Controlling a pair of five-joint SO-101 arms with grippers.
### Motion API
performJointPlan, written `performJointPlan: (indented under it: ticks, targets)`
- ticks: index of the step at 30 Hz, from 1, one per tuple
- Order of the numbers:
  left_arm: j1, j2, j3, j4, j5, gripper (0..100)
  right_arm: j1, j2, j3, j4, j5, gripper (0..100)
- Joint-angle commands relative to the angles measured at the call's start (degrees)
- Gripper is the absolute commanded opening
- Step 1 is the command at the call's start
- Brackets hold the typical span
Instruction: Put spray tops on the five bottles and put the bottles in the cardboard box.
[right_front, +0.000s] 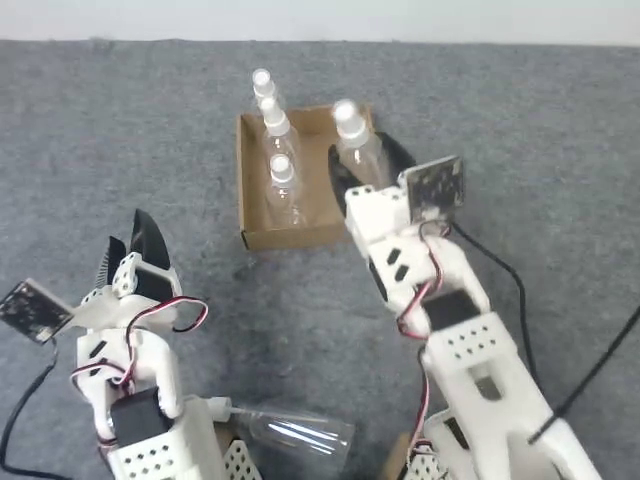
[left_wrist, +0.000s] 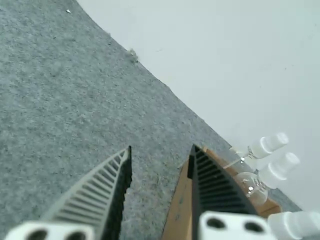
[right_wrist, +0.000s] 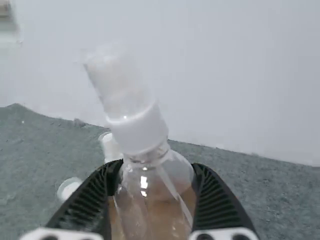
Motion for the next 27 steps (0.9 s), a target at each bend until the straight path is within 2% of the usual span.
performJointPlan:
  ticks: [1, 5, 12, 19, 27]
  targets:
    - [-0.26, -0.97, -0.57, -1.85, 0.18, 17, 1.80, 3.91, -7.82, -2.59, -2.20, 1.3]
    - [-0.26, -0.97, -0.48, -1.85, 0.18, 17, 1.89, 10.15, -10.90, -6.11, -2.20, 1.3]
    - [-0.26, -0.97, 0.13, -2.02, 0.18, 17, 1.80, 20.88, -13.19, -18.95, -2.20, 1.6]
    - [-0.26, -0.97, 0.13, -2.11, 0.18, 17, 1.89, 33.71, -18.11, -26.07, -2.20, 1.4]
    - [-0.26, -0.97, 0.13, -2.11, 0.18, 17, 1.89, 49.36, -24.44, -39.08, -2.11, 1.3]
